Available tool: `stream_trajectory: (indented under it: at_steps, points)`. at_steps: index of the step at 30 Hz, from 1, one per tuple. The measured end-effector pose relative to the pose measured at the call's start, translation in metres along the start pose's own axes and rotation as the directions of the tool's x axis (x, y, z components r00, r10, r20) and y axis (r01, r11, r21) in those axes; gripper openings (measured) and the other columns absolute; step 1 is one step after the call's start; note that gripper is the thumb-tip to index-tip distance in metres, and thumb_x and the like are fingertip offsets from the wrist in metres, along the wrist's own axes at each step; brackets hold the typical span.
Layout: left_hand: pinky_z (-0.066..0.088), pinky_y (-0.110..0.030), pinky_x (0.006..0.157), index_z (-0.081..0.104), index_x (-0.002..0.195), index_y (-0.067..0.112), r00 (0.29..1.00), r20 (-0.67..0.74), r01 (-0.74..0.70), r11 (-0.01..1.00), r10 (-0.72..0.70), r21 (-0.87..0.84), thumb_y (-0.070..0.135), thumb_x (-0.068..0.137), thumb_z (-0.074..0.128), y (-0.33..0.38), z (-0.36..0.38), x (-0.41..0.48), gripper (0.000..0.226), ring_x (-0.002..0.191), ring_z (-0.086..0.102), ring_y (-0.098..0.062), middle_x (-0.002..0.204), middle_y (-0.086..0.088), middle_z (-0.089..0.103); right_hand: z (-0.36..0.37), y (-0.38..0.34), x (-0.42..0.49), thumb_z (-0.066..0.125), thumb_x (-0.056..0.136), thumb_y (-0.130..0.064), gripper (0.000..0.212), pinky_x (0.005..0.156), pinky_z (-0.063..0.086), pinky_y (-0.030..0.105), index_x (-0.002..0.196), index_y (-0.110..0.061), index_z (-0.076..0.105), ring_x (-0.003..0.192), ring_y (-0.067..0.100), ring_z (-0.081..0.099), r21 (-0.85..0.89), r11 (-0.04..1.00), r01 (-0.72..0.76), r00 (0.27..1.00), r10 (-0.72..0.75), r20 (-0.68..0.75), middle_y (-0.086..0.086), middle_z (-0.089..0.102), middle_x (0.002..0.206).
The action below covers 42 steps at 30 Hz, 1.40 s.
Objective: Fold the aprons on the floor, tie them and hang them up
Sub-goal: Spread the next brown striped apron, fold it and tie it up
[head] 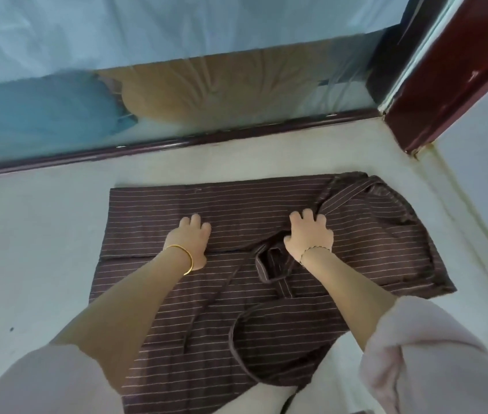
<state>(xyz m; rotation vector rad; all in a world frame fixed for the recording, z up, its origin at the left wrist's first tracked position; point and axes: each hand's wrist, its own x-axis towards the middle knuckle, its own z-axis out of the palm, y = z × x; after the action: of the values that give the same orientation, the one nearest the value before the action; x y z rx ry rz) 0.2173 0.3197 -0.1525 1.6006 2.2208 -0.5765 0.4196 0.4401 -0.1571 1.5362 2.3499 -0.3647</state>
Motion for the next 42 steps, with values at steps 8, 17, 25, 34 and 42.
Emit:
stream_trajectory:
  at_steps: [8, 17, 25, 34, 42]
  points:
    - [0.052, -0.028, 0.081, 0.049, 0.128, 0.014, 0.964, 0.186, -0.195, 0.981, 0.189, 0.013, 0.018, 0.091, 0.057, -0.01, 0.0, -0.015, 0.038, 0.094, 0.055, -0.02, 0.129, -0.008, 0.041, -0.02, 0.006, -0.005, 0.047, 0.092, -0.01, 0.031, 0.067, 0.047, 0.034, 0.121, -0.018, 0.054, 0.088, 0.025, 0.055, -0.096, 0.995, 0.025, 1.0, -0.023, 0.021, 0.007, 0.049, 0.117]
    - [0.052, -0.026, 0.081, 0.066, 0.091, 0.012, 0.883, 0.438, -0.045, 0.959, 0.169, -0.28, 0.032, 0.084, 0.067, -0.052, -0.053, -0.007, 0.021, 0.077, 0.067, -0.01, 0.084, 0.0, 0.071, -0.085, 0.001, 0.035, 0.048, 0.09, -0.004, 0.021, 0.051, 0.041, 0.025, 0.097, -0.014, 0.065, 0.059, 0.013, 0.051, -0.247, 0.969, 0.032, 0.994, -0.006, 0.105, 0.0, 0.06, 0.08]
    - [0.041, -0.037, 0.096, 0.045, 0.129, 0.001, 0.931, -0.21, 0.253, 0.942, -0.299, -0.221, 0.005, 0.093, 0.047, -0.085, -0.154, 0.056, 0.036, 0.118, 0.048, -0.036, 0.131, -0.022, 0.046, -0.152, -0.038, 0.094, 0.051, 0.096, -0.014, 0.05, 0.096, 0.044, 0.036, 0.143, -0.017, 0.034, 0.121, 0.03, 0.05, 0.38, 0.903, 0.201, 0.922, -0.044, -0.385, 0.017, 0.033, 0.147]
    - [0.025, -0.052, 0.113, 0.019, 0.147, 0.019, 0.983, -0.119, 0.128, 0.986, -0.141, -0.109, 0.009, 0.088, 0.058, -0.028, -0.047, 0.054, 0.071, 0.143, 0.004, -0.04, 0.157, -0.016, -0.002, -0.035, -0.01, 0.043, 0.05, 0.094, -0.015, 0.047, 0.099, 0.045, 0.039, 0.138, -0.015, 0.037, 0.124, 0.028, 0.044, 0.283, 0.956, 0.076, 0.994, -0.048, -0.102, 0.011, 0.036, 0.142]
    - [0.035, -0.063, 0.1, -0.024, 0.145, 0.028, 0.903, 0.277, 0.365, 0.926, -0.328, -0.093, 0.019, 0.081, 0.067, -0.026, 0.008, 0.03, 0.112, 0.14, -0.009, -0.048, 0.153, -0.014, -0.026, 0.006, -0.001, 0.016, 0.044, 0.097, -0.034, 0.045, 0.104, 0.04, 0.041, 0.138, -0.021, 0.038, 0.136, 0.024, 0.031, 0.053, 0.99, 0.129, 0.991, -0.128, -0.025, 0.002, 0.03, 0.15]
